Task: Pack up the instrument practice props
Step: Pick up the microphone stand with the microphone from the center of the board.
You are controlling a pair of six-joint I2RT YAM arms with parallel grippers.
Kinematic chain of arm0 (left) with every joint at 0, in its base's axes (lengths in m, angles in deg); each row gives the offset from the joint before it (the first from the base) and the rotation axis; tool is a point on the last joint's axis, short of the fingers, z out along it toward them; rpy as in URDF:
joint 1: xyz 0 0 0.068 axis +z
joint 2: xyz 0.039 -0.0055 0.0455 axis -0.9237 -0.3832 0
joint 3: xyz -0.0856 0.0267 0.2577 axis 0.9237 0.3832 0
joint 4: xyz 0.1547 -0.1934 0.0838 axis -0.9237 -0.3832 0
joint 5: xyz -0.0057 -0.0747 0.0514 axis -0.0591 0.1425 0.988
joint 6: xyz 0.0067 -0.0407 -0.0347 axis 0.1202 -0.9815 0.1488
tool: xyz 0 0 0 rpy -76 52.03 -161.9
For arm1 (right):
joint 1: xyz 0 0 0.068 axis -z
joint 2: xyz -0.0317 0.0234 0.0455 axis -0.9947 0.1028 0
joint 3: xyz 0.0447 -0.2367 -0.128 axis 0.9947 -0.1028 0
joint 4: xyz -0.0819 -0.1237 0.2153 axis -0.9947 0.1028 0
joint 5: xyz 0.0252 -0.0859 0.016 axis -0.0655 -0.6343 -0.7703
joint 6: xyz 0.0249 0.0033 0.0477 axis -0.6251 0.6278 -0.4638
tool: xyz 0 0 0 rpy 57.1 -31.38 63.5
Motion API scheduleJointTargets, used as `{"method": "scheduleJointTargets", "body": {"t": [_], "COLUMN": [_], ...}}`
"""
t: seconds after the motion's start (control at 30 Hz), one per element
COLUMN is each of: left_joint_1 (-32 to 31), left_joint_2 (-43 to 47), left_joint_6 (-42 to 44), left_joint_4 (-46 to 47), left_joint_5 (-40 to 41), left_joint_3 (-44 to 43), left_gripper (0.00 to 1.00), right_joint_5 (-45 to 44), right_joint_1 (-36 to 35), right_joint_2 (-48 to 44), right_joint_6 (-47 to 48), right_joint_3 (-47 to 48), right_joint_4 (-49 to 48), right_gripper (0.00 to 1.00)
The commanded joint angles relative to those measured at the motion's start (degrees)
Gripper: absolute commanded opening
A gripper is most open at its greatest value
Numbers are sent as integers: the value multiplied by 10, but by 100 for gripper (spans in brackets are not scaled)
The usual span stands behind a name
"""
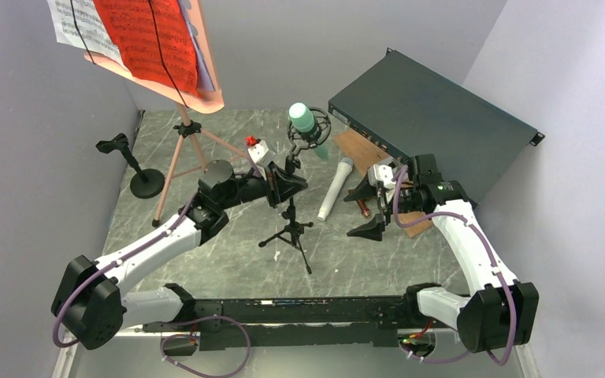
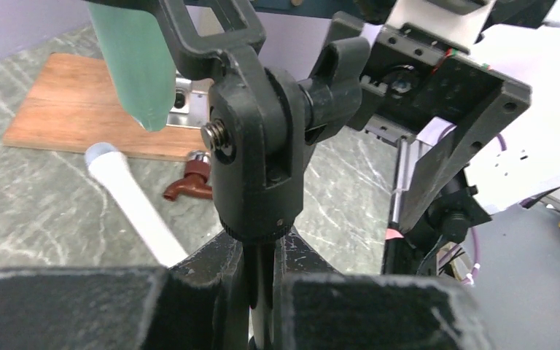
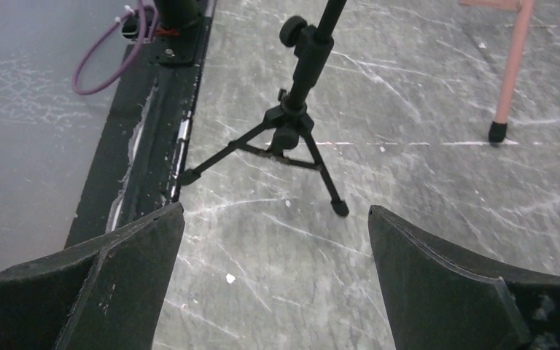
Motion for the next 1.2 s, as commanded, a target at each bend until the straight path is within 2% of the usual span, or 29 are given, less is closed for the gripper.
{"method": "scheduleJointTargets", "body": {"t": [0.0, 0.23, 0.57, 0.93, 1.17], "left_joint_1": [-34, -94, -152, -188, -200], "left_joint_2": [7, -13, -35, -41, -34], "left_joint_6": [-28, -28, -14, -9, -9], "left_joint_4": [116, 144, 202, 199, 195], "left_joint_5": [31, 139, 223, 298, 310], "left_joint_3": [-16, -36, -62, -85, -82], "left_gripper": [0, 0, 0, 0, 0], "right_joint_5": [53, 41, 27, 26, 48], "right_joint_1": [-21, -73, -96, -98, -97], "right_joint_2": [13, 25, 32, 32, 35], "right_joint_6": [-57, -84, -171, -200, -223], "right_joint_3": [-30, -40, -57, -58, -55], "right_joint_4": [-52, -91, -184, -211, -224], "right_gripper": [100, 100, 99, 96, 93]}}
